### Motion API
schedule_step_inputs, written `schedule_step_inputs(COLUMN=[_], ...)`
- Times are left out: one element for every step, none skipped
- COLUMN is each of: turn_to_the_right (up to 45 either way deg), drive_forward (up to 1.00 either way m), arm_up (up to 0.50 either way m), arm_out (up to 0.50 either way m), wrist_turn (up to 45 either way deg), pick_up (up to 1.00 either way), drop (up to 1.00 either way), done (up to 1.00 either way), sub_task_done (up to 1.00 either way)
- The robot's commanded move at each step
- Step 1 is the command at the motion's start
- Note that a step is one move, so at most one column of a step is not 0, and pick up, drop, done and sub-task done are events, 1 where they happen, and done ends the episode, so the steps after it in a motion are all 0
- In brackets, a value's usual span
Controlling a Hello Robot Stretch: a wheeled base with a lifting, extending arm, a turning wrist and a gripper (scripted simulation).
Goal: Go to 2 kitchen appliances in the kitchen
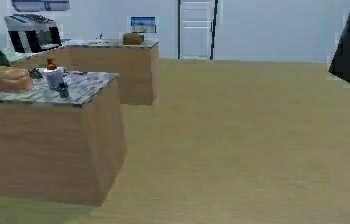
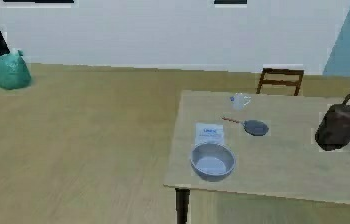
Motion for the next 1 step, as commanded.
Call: schedule_step_inputs(turn_to_the_right=[0.0], drive_forward=[1.0], arm_up=[0.0], arm_out=[0.0], wrist_turn=[0.0], pick_up=[0.0], drop=[0.0], done=[0.0], sub_task_done=[0.0])
